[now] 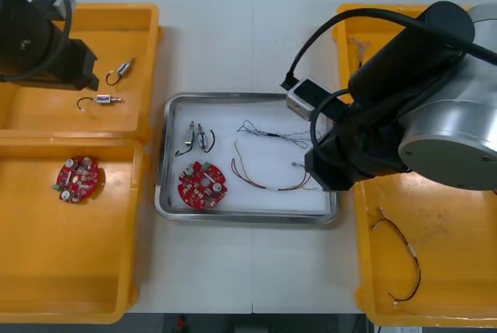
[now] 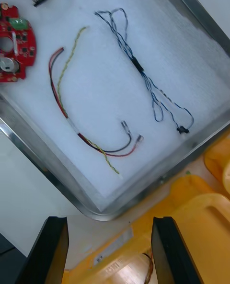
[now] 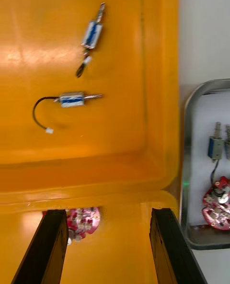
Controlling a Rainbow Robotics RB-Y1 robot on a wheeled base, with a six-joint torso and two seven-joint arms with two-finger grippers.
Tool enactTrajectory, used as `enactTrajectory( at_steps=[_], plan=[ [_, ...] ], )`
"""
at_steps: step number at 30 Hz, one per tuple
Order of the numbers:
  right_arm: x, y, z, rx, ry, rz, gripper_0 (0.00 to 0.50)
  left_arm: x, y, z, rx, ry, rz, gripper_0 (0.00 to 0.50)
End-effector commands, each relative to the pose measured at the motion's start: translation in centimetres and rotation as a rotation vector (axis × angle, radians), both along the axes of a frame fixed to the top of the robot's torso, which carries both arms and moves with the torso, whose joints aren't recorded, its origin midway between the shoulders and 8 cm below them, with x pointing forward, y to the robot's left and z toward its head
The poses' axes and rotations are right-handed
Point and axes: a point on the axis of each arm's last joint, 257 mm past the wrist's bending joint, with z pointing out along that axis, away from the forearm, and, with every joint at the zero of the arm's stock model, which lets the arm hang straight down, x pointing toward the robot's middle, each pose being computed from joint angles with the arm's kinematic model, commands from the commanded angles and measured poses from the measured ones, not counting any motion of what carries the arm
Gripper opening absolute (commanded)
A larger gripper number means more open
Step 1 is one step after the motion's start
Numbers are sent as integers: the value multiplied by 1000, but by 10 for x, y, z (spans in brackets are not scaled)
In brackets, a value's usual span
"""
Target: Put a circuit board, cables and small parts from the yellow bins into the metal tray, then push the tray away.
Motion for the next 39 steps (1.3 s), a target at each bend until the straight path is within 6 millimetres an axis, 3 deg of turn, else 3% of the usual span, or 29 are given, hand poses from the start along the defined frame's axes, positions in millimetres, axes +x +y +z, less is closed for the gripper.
enactTrajectory(
  at_steps=[1, 7, 11, 15, 20, 28, 39],
  plan=[
    [-10, 33, -2, -49, -36, 125, 500, -15, 49, 6, 111, -8, -63, 500],
    [-11, 36, -19, -198, -94, 254, 500, -28, 78, -4, 131, 14, -78, 500],
    [-14, 53, -27, -242, -90, 335, 500, -37, 90, -12, 134, 29, -82, 500],
    [-25, 94, -45, -231, -62, 436, 500, -50, 103, -22, 136, 40, -54, 500],
    [-29, 123, -68, -222, -45, 488, 500, -64, 119, -30, 145, 45, -9, 500],
    [-27, 133, -106, -262, -56, 534, 500, -84, 127, -41, 108, 62, 14, 500],
    [-18, 135, -130, -314, -36, 526, 500, -99, 127, -51, 75, 81, 24, 500]
  ],
)
